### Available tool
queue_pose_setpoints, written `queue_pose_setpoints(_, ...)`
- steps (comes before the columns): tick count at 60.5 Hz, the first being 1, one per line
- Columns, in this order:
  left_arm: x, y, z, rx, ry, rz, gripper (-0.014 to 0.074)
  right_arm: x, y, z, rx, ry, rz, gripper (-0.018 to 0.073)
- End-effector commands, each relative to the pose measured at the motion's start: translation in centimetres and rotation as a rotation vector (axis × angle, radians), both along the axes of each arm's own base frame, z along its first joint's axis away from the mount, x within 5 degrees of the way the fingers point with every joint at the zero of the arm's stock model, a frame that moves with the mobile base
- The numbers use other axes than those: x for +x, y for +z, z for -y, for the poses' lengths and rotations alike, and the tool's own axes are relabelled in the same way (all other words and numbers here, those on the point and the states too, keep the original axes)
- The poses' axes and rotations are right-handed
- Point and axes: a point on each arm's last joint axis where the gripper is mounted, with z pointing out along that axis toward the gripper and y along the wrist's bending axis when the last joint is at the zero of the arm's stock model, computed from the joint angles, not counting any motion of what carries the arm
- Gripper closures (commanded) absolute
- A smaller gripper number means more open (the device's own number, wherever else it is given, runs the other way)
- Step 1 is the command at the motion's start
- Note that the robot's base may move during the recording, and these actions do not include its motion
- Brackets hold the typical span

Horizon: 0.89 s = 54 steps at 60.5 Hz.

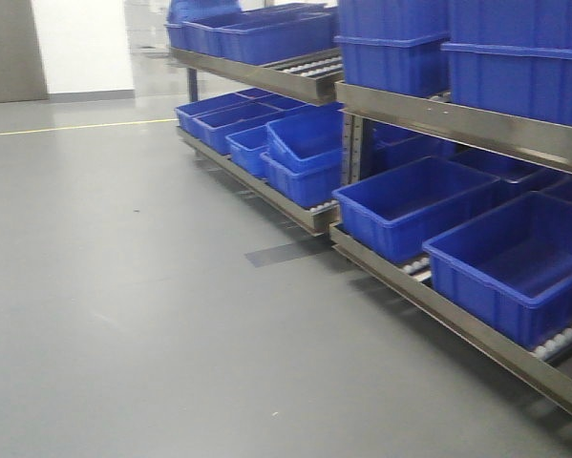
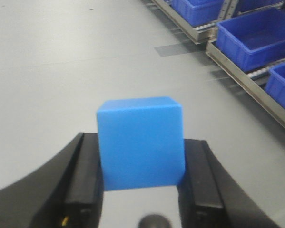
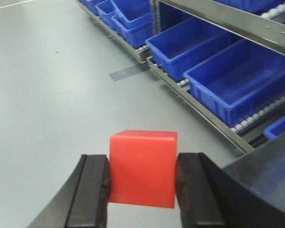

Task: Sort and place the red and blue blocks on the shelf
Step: 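Drive the base away from the counter holding both cubes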

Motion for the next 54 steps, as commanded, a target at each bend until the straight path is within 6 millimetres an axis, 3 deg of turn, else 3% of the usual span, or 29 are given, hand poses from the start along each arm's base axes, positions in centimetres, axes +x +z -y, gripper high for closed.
queue_pose_setpoints(1,0.2,1.47,0.28,-0.006,-0.034,0.084,0.0472,0.18,1.74,0.04,-0.003,-0.004,0.118,0.051)
queue_pose_setpoints(54,0.2,1.47,0.28,-0.006,-0.034,0.084,0.0472,0.18,1.74,0.04,-0.003,-0.004,0.118,0.051)
